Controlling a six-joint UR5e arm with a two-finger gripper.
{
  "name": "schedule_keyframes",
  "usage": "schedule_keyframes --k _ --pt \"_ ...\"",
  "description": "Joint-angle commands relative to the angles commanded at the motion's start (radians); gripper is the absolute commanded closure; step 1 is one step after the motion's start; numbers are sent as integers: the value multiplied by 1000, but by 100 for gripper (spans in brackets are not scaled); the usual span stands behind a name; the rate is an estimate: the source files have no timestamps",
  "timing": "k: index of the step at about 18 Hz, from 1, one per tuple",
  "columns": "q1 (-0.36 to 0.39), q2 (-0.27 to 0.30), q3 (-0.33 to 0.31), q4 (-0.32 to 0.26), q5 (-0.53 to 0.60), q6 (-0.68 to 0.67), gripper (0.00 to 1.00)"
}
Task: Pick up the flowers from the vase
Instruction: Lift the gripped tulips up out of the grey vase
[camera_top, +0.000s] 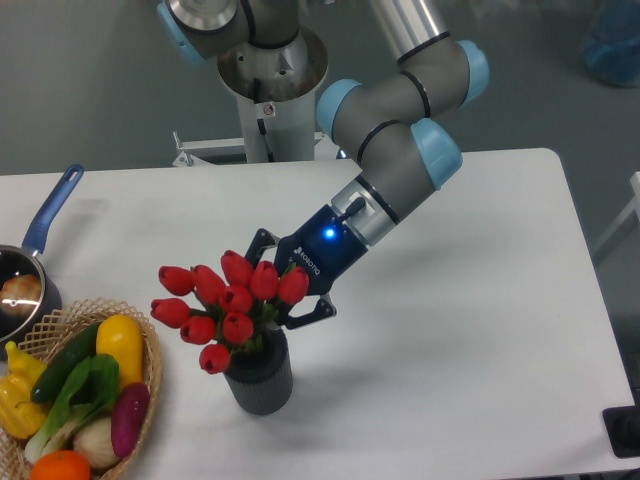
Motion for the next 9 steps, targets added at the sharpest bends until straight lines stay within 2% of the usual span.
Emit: schedule_keyframes --k 9 --pt "11 38 12 0 -35 -66 56"
